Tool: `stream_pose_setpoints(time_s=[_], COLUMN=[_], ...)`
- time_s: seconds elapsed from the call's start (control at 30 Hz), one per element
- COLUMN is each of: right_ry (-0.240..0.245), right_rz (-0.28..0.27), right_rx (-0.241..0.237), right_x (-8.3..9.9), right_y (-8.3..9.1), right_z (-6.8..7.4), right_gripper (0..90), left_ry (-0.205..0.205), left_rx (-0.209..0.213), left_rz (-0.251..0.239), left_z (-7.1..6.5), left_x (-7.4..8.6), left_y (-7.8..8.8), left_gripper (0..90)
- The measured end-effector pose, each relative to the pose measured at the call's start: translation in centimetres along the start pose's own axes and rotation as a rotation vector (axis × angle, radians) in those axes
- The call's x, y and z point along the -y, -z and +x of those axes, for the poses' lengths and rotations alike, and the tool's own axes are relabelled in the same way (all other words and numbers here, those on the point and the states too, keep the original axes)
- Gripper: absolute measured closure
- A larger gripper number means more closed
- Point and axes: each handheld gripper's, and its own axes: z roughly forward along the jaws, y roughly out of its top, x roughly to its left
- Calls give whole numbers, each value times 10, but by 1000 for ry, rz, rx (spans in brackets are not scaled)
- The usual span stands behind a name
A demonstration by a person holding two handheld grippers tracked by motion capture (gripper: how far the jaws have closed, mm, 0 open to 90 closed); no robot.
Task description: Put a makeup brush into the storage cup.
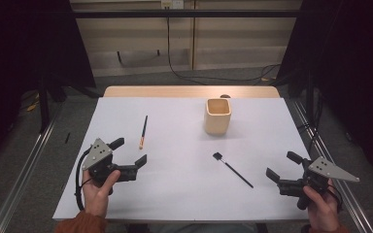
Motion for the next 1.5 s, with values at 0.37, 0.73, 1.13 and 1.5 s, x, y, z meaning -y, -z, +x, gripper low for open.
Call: stream_pose_setpoints(time_s=[0.37, 0.73, 1.13, 1.5], right_ry=[0, -5, -9, -9], right_rz=[3, 7, 12, 10], right_rx=[-7, -12, -18, -27], right_x=[0, 0, 1, 1], right_y=[0, 0, 0, 0], right_z=[-1, -1, -1, -1], right_gripper=[0, 0, 0, 0], left_ry=[-13, -26, -34, -48], left_rx=[7, 27, 47, -43], left_rz=[-4, -35, 12, 10], left_z=[10, 12, 19, 37], left_x=[-13, -35, -47, -56], left_y=[-17, -35, -66, -85], left_gripper=[28, 29, 28, 26])
